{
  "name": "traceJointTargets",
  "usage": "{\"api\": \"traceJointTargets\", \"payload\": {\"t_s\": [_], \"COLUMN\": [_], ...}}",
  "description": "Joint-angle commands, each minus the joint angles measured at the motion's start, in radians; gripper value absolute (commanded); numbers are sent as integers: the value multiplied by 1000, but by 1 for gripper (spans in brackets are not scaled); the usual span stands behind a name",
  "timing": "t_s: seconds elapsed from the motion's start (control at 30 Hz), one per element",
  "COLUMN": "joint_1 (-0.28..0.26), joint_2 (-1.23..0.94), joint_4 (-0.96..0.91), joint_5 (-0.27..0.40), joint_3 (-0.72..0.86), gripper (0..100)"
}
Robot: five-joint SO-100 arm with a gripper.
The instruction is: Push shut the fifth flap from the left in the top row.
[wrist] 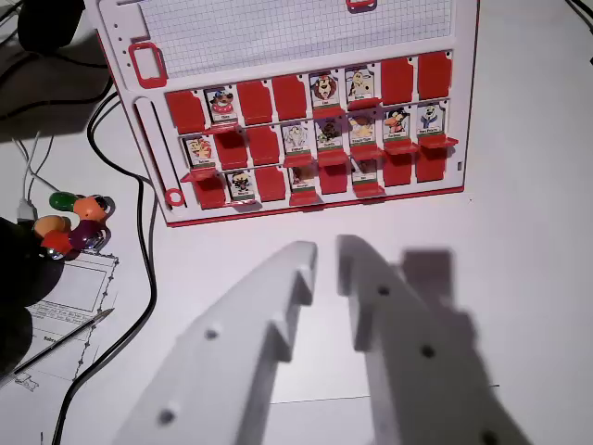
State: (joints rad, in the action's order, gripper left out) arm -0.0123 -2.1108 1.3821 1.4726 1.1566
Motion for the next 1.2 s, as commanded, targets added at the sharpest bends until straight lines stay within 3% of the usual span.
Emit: {"api": "traceJointTargets", "payload": {"t_s": [0.0, 0.6, 1.17], "joint_1": [-11, -9, -17], "joint_2": [-6, 21, 374], "joint_4": [-18, -12, -15], "joint_5": [9, 14, 3], "joint_3": [-89, -106, -431], "gripper": [2, 2, 2]}}
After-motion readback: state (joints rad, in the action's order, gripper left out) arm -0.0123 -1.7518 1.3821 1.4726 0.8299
